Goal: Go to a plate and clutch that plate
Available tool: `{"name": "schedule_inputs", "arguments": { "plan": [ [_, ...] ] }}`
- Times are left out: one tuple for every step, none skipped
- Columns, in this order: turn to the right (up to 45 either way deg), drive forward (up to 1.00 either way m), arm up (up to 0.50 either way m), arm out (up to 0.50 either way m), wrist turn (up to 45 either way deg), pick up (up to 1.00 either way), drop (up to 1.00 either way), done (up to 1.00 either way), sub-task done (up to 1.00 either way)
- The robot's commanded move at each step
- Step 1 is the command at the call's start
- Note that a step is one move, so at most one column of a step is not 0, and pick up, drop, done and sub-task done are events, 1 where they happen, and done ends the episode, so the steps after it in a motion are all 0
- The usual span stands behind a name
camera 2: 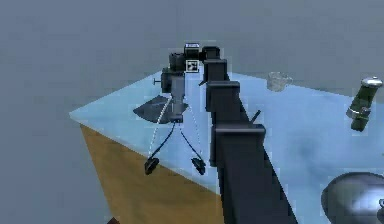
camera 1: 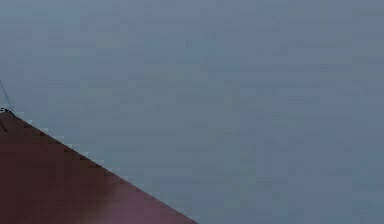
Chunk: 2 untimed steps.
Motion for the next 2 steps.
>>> {"name": "schedule_inputs", "arguments": {
  "plan": [
    [0.0,0.0,0.0,0.0,45.0,0.0,0.0,0.0,0.0],
    [0.0,0.0,0.0,0.0,45.0,0.0,0.0,0.0,0.0]
  ]
}}
